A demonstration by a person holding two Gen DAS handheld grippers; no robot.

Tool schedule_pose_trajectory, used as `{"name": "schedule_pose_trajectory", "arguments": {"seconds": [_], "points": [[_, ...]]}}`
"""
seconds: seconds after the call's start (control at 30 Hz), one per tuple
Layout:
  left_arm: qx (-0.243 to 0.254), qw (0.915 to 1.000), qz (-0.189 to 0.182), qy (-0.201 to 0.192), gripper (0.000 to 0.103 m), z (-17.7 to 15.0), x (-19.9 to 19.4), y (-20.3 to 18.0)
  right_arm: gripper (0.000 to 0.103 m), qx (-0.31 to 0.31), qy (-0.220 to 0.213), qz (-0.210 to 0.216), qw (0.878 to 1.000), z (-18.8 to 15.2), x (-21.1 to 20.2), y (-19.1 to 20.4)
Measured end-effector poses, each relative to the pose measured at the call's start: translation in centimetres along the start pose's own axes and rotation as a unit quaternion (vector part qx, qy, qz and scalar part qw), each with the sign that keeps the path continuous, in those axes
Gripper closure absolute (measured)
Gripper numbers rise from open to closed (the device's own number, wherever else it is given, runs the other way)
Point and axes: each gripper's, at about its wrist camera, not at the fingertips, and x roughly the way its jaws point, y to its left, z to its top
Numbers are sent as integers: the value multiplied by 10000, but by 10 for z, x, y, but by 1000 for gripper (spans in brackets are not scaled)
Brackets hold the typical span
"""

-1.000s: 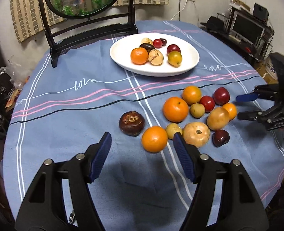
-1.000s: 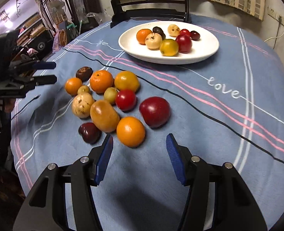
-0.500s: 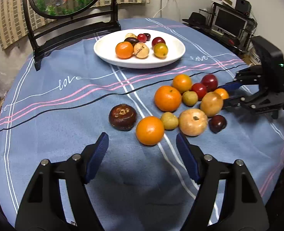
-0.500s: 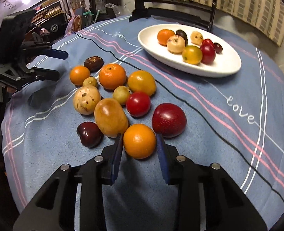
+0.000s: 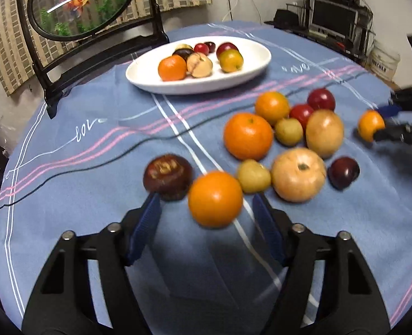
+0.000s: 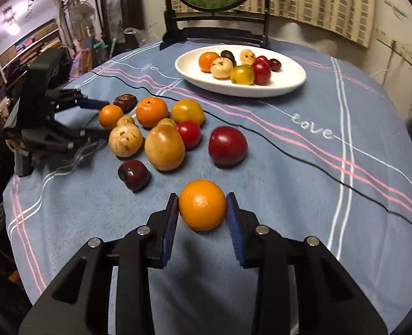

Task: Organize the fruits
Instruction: 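Grasp a large orange with the left tool while the right grasps a small orange, then carry both oranges over the white plate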

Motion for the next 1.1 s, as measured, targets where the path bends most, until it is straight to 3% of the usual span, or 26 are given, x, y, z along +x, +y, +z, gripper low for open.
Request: {"name": "schedule_pose_trajectory", "arguments": {"seconds": [0.07,0.13,0.27,0.4,0.7,0.87,1.1], "points": [[5,10000,13,-41,49,2,1,2,68,-29,-12,-31,10000,-3,-2,3],[-23,9999,-96,-33,65,4,1,1,68,17,-33,-7,10000,-5,-3,3],[26,9999,131,26,65,9,3,-12,68,61,-73,-13,10000,-5,-2,-1],[-341,9991,245,20,65,9,-10,-13,68,93,-179,-47,9998,-11,-10,-1],[-510,9958,647,-389,65,27,-88,-43,68,69,-733,10,9973,-10,-46,17],[-581,9930,804,-643,65,41,-109,-54,68,-12,-1058,-19,9944,9,-64,28],[-839,9917,699,-673,65,72,-93,-43,68,-124,-1305,-108,9913,54,-68,26]]}}
